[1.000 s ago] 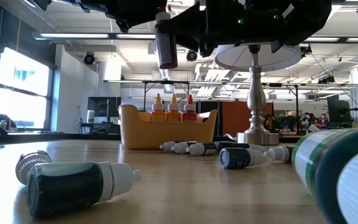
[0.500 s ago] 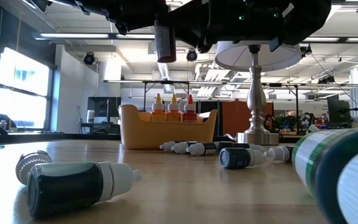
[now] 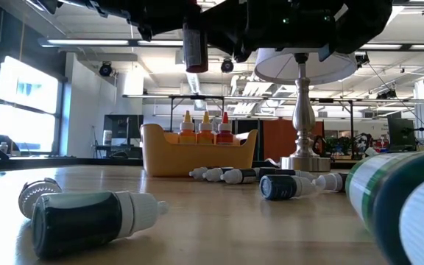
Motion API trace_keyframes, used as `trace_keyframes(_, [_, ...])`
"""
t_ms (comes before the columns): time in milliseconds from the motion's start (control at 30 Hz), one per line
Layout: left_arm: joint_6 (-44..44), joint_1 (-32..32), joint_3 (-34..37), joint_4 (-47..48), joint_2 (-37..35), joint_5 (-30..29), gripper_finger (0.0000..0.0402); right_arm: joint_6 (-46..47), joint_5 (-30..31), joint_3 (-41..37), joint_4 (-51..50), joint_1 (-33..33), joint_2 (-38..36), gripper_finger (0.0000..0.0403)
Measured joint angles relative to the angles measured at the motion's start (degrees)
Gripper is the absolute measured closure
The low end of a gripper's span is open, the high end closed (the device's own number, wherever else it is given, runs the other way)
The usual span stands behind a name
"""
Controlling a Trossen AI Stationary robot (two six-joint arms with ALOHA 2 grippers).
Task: Pick & Place food coloring
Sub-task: Put the large red food coloring bottle into the yellow bin
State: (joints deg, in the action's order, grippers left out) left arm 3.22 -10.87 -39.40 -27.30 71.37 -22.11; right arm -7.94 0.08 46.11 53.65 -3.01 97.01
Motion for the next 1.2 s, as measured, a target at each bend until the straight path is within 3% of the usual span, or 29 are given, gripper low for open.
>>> trace_keyframes(200, [0.0,0.0,0.0,0.0,0.0,0.5,0.0291,0.0,0.3,0.0,-0.4,0.0,0.0,0.0263])
trace_keyframes(433, [0.0,0.0,0.0,0.7,0.0,-1.2,0.0301,0.0,2.9,0.0,-1.7,0.0,0.0,0.0248])
trace_keyframes(733, [-2.8,0.0,0.1,5.3,-1.6,-13.3,0.0302,-2.6,14.1,0.0,-12.4,-0.1,0.0,0.0216])
trace_keyframes(967, [-16.0,0.0,0.2,18.5,-1.2,-20.0,0.0303,-1.9,19.6,0.0,-23.6,-0.4,0.0,0.0215])
trace_keyframes(1200, [-20.0,1.1,6.6,8.8,2.9,-23.9,0.0304,-2.3,19.7,0.0,-23.3,-2.2,0.0,0.0215])
